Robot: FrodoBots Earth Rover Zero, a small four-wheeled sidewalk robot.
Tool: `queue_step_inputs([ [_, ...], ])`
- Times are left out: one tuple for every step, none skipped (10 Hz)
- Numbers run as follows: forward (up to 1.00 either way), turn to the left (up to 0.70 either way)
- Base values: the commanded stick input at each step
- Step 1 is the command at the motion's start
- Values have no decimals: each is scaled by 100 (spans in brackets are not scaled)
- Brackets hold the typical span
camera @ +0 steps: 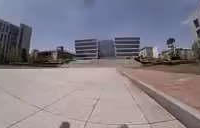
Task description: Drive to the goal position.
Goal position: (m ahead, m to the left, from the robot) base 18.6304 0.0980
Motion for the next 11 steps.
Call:
queue_step_inputs([
  [70, 1],
  [70, 0],
  [70, 0],
  [70, 0],
  [70, 0],
  [70, 0],
  [70, 0],
  [70, 0],
  [70, 0],
  [70, 0],
  [70, 0],
])
